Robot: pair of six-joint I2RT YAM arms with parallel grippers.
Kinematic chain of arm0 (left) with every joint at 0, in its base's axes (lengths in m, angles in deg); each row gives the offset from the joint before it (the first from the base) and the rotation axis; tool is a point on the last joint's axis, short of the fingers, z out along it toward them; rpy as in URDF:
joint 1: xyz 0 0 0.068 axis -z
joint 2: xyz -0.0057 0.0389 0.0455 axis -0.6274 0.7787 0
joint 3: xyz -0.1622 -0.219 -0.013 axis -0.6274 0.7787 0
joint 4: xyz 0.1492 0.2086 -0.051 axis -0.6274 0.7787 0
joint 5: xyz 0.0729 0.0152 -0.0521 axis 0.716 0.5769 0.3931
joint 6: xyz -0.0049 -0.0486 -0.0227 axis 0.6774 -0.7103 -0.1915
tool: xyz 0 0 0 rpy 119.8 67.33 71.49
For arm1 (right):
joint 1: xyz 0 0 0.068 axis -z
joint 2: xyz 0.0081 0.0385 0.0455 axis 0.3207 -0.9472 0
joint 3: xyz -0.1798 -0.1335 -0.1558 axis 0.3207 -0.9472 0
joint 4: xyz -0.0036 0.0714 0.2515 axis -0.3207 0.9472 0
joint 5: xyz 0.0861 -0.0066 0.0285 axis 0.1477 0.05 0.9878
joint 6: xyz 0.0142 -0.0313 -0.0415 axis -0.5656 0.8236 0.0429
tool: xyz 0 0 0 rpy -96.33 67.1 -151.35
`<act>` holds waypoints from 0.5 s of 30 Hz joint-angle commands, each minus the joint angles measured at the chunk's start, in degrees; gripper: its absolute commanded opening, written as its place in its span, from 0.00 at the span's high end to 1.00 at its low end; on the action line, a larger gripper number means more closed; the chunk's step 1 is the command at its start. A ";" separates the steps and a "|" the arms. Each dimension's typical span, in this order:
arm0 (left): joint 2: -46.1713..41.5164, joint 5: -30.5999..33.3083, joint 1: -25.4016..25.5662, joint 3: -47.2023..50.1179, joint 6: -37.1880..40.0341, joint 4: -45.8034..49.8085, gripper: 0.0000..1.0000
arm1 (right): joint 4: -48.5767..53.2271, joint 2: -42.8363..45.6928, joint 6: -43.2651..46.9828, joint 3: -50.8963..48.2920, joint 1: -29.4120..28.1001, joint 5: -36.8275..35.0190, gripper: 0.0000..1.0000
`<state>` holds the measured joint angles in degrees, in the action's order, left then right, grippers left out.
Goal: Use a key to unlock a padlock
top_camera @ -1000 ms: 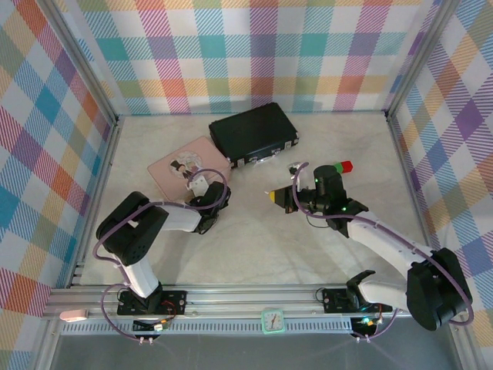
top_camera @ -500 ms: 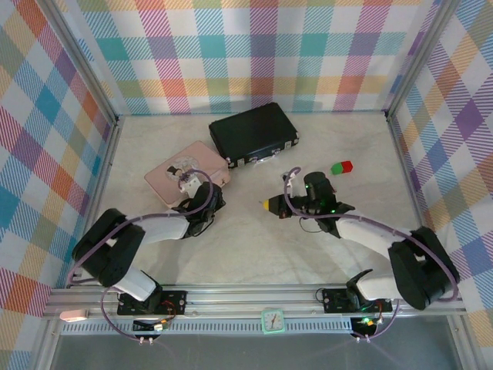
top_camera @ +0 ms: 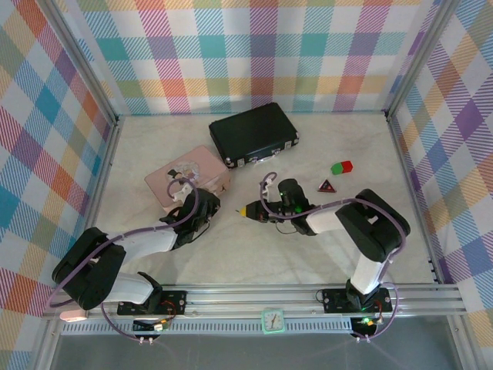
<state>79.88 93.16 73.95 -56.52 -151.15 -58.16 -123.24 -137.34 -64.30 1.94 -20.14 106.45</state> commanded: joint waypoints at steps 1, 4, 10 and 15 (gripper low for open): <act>-1.34 -1.07 0.06 0.23 -2.29 -6.05 1.00 | -6.49 -1.78 -2.60 3.17 -1.20 1.44 1.00; -1.37 -1.37 0.28 0.24 -2.56 -6.55 1.00 | -8.37 -4.11 -3.78 4.68 -1.91 1.79 1.00; -1.51 -1.74 0.37 0.32 -3.43 -7.58 1.00 | -12.13 -7.59 -6.31 5.88 -3.02 2.47 1.00; -0.94 -2.04 0.46 0.40 -3.90 -8.62 1.00 | -13.18 -7.78 -7.50 5.55 -3.84 2.59 1.00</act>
<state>79.88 92.39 74.01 -56.49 -153.23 -61.11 -132.22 -144.99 -70.33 6.53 -23.33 107.76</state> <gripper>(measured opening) 0.154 0.047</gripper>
